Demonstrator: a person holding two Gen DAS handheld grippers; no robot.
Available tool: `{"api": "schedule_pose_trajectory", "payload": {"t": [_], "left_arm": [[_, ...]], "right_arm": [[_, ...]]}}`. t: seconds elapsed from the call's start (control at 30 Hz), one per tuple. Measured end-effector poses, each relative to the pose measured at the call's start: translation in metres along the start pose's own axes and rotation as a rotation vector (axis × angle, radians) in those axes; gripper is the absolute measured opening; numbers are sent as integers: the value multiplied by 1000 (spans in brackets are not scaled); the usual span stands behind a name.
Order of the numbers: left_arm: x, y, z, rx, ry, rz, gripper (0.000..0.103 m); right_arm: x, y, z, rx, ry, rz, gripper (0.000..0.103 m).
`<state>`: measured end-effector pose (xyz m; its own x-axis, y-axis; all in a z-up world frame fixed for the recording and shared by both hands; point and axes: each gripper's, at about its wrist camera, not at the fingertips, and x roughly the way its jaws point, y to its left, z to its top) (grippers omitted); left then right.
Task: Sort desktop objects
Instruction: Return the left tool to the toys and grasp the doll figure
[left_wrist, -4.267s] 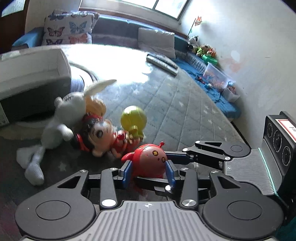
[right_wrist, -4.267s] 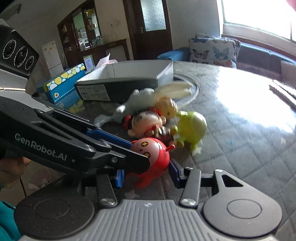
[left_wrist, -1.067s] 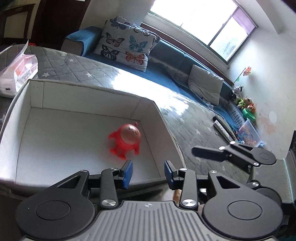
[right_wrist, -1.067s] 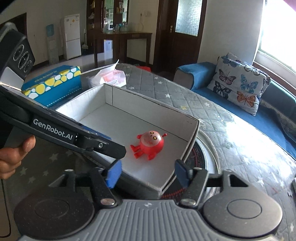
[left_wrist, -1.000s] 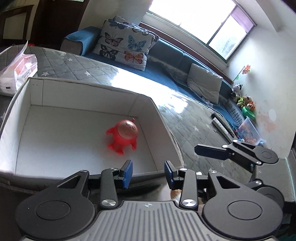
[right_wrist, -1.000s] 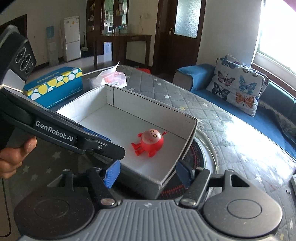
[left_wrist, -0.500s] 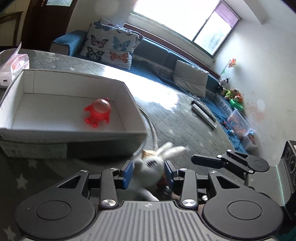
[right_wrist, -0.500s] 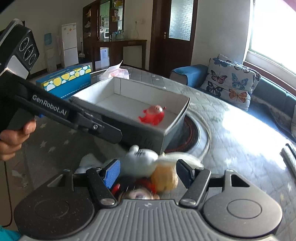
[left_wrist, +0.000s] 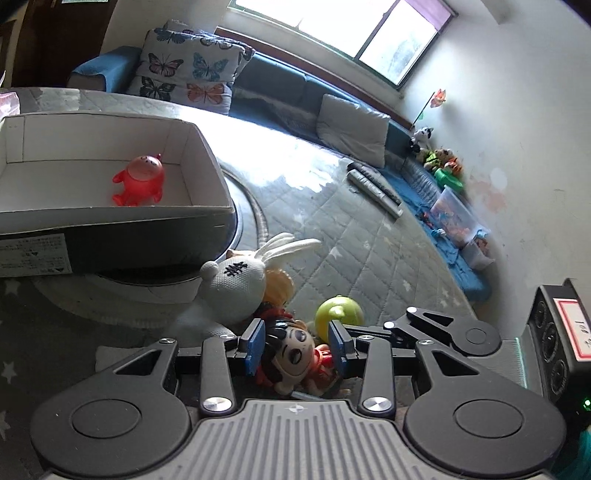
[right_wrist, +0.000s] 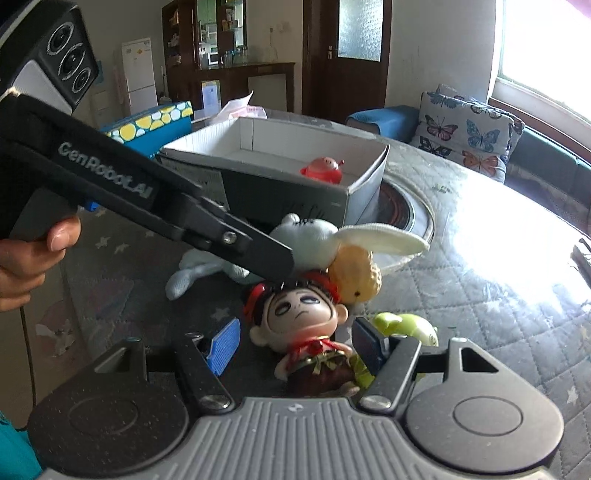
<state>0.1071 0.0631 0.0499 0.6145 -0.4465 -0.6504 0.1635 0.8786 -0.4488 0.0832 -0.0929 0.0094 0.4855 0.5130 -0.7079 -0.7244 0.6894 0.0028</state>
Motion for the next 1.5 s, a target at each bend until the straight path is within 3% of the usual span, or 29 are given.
{"api": "schedule_pose_trajectory", "payload": {"t": [0.5, 0.87, 1.2, 1.5], "left_arm": [[21, 18, -4, -73, 63, 1, 40], [13, 26, -13, -92, 78, -66, 41], [15, 32, -14, -104, 65, -87, 42], [23, 38, -13, -159, 65, -106, 45]], "right_arm": [[4, 8, -3, -37, 23, 25, 68], [-12, 17, -6, -51, 14, 73, 67], [-18, -5, -11, 20, -9, 8, 68], [-9, -11, -26, 82, 22, 29, 64]]}}
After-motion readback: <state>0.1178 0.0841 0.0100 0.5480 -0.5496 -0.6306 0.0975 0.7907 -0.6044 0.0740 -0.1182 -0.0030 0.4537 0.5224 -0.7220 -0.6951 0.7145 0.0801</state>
